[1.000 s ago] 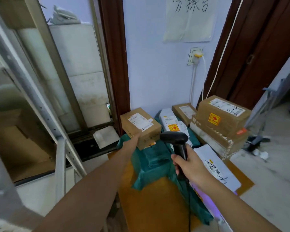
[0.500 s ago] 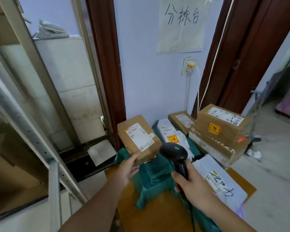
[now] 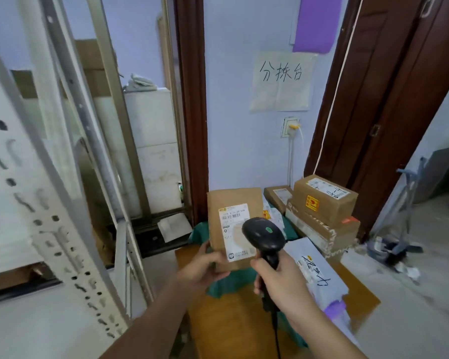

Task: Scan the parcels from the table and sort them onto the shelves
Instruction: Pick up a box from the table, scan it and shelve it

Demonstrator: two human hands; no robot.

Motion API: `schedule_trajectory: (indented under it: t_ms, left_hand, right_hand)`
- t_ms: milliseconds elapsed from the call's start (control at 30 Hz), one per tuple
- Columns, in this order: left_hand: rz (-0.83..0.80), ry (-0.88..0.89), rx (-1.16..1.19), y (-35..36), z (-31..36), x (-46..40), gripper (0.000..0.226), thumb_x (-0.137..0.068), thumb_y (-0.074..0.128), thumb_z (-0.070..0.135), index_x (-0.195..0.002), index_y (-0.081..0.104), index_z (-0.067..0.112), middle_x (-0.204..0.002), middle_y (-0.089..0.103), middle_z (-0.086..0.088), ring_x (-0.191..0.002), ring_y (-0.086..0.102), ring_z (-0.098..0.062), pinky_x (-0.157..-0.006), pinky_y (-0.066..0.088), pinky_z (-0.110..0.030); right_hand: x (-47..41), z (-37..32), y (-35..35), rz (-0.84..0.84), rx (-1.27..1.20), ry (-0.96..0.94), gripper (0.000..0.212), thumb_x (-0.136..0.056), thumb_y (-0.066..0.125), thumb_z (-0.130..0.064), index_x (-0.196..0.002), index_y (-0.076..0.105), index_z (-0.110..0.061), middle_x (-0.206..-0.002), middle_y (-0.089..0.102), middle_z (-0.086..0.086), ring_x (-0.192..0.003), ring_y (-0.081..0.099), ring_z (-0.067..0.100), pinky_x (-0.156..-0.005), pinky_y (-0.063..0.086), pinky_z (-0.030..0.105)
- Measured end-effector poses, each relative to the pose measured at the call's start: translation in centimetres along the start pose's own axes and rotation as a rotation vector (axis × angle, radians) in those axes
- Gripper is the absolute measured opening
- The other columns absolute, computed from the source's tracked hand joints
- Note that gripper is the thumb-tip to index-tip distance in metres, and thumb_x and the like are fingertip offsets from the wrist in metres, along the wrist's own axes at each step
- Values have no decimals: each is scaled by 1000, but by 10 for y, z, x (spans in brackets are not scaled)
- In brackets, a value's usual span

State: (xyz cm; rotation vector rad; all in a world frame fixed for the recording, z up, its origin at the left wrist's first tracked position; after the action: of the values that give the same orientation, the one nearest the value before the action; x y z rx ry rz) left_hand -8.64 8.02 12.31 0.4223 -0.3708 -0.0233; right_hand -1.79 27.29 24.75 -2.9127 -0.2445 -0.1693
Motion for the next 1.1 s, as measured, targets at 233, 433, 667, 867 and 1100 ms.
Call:
schedule_trajectory:
  t_ms: [233,433,667,867,1100]
  left_hand:
    - [-18,12,-19,15,-29,49,114,-52,89,8,-152,38,31,-143,57,-20,-131,56,-41,-87,59,-44]
    - [-43,9,-35,18,-39,57,106,-66,87,-1,-153,39,34,-144,56,-26,-128,56,-47,-83,58,-46]
    - [-41,68,-85,12,-42,53,104,-72,83,-7,-158,34,25,-147,50,-31,-137,48,-54,-111,44,-66]
    - [-83,67,-61,21,-47,62,108,-65,86,-6,-153,38,34,-141,59,-27,-134,55,-49,-111,47,-63]
    - [-104,87,-48,24,-52,71,107,-68,86,-3,-155,34,33,-142,60,-24,-134,56,-46,-110,47,-64]
  right_hand:
    - [67,-4,-5,52,64,-110,11,-95,60,-16,-86,55,-17,-43,51,-2,-34,50,19,-42,45,32]
    - [87,-14,-5,76,89,-165,14,-92,61,-13,-81,52,-17,-39,50,-1,-32,49,19,-39,42,27]
    - [91,-13,-7,61,120,-149,8,-93,60,-15,-88,54,-17,-45,51,-2,-32,50,15,-38,42,23]
    - [93,-9,-14,68,104,-150,7,-91,61,-16,-90,54,-15,-48,51,-2,-32,50,15,-39,44,24]
    - [99,-4,-17,45,101,-157,7,-92,62,-17,-93,54,-17,-54,53,-1,-35,52,12,-42,47,24]
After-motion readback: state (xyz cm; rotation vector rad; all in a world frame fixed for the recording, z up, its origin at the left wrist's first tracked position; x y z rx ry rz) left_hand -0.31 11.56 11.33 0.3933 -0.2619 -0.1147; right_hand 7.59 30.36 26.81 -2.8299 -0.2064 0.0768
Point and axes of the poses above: each hand's wrist, its own x-axis away from the middle knuckle, its own y-axis out of the palm, z = x × y, the point moved 5 cm from there along -x, towards the middle knuckle
